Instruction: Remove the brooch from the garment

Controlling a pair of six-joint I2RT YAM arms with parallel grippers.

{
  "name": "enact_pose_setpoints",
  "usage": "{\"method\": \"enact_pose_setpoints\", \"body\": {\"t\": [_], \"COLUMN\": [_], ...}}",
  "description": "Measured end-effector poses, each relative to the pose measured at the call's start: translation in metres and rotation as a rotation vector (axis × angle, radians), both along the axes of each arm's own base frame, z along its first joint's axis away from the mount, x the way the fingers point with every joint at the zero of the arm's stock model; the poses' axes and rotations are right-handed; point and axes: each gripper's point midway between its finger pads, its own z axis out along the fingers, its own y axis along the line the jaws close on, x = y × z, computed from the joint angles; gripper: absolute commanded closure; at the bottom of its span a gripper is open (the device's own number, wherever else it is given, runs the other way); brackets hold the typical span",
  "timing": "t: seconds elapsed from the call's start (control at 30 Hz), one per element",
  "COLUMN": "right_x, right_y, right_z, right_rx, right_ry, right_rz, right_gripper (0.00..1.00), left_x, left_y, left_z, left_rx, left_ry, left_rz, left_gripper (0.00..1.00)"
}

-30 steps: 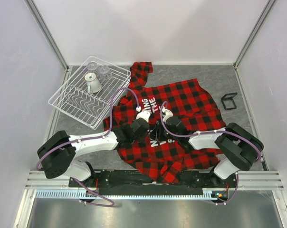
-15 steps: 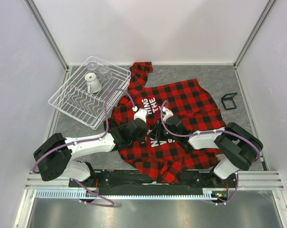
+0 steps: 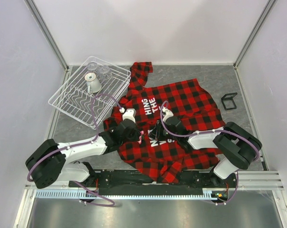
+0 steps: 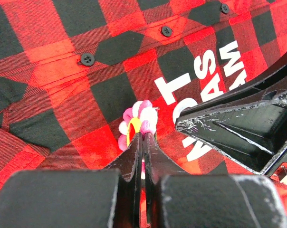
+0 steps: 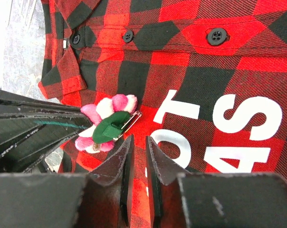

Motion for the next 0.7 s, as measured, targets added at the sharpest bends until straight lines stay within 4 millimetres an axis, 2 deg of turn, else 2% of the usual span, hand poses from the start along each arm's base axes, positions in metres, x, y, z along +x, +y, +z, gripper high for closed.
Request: {"method": "enact_pose_setpoints", "body": {"t": [0.13, 0.33, 0.5, 0.7], "right_x": [-0.001, -0.002, -0.001, 0.003], "right_y": [0.001, 0.006, 0.011, 0.012], "right_z": [-0.004, -0.010, -0.009, -0.008], "right_rx": [-0.008, -0.026, -0.001, 0.034], "right_ry": [0.006, 0.017, 0.052, 0.136], "right_rz": [0.003, 0.011, -0.018, -0.127], "right_gripper": [0.78, 0.78, 0.67, 0.72], "left_x": [0.002, 0.000, -0.002, -0.003], "left_y": [0.005, 0.002, -0.001, -0.003], "left_z": [-0.002, -0.001, -0.001, -0.002], "left_rx": [-0.030, -0.049, -0.057, -0.069], "left_ry": [0.012, 0.023, 0.031, 0.037], "left_rz": [0.024, 0.013, -0.001, -0.013], "left_gripper": [0.92, 0.92, 0.95, 0.98]}}
